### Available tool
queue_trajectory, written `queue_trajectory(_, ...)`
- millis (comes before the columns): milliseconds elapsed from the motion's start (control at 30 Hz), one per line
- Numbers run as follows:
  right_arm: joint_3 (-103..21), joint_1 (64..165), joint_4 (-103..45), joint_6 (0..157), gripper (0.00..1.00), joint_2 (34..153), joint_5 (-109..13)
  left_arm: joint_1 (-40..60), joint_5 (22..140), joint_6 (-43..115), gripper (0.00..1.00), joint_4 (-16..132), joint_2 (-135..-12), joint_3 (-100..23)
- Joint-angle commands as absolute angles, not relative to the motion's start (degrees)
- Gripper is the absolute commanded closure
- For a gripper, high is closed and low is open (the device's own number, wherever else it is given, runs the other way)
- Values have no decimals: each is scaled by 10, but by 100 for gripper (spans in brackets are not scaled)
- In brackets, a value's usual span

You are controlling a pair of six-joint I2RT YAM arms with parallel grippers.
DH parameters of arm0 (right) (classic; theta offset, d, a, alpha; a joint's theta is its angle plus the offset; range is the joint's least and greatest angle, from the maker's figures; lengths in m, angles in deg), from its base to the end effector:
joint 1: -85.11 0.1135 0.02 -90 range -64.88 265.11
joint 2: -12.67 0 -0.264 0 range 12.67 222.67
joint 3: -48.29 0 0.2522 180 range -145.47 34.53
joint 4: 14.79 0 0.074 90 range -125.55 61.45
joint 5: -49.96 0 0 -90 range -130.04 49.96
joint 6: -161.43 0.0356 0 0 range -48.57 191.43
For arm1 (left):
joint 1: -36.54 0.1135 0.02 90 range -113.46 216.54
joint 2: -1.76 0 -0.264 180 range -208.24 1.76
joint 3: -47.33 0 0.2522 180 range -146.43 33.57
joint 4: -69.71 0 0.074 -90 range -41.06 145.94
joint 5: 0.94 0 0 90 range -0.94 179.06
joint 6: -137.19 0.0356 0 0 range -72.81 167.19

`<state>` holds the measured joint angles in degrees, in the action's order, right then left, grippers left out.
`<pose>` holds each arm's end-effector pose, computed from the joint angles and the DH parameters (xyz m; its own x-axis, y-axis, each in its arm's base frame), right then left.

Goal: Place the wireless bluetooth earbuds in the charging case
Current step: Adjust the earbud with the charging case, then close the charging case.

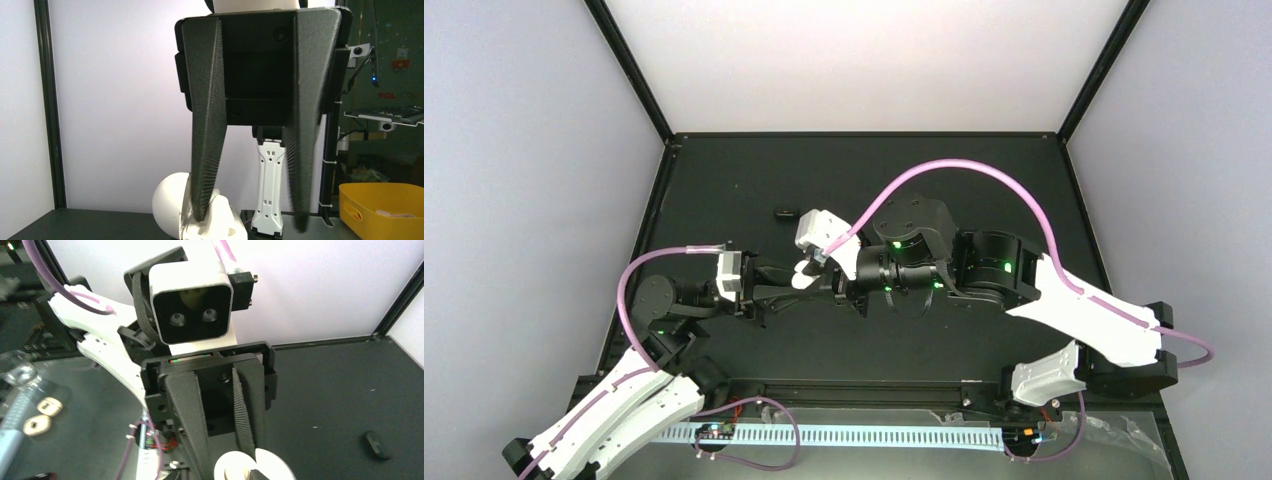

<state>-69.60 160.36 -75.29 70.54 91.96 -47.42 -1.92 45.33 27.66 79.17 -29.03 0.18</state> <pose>0.0642 0.2617 0.4895 -0.0796 -0.3628 -0.9285 -0.9907 0.1316 0.0335 0.0825 -0.0970 0.3631 0.0083 -0.3151 -0.9490 0.9968 0.0780 -0.0172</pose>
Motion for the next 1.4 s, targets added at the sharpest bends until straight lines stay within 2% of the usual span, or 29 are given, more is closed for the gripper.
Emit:
queue_trajectory(0, -736, 1601, -757, 720, 61, 900, -512, -20, 468, 288, 98, 816, -291, 3)
queue_trajectory(133, -765, 1590, -738, 728, 46, 874, -510, -20, 468, 289, 98, 815, -291, 8)
queue_trajectory(233, -743, 1576, -717, 730, 42, 848, -467, -20, 467, 287, 98, 818, -290, 11)
queue_trajectory(400, -675, 1528, -698, 769, 41, 829, -391, -20, 456, 281, 99, 827, -289, 11)
queue_trajectory(533, -632, 1488, -704, 792, 41, 835, -392, -20, 435, 269, 98, 845, -288, 11)
queue_trajectory(900, -607, 1487, -706, 783, 40, 856, -470, -20, 400, 254, 98, 871, -297, 11)
queue_trajectory(1367, -603, 1487, -714, 768, 41, 857, -537, -20, 418, 261, 98, 863, -304, 6)
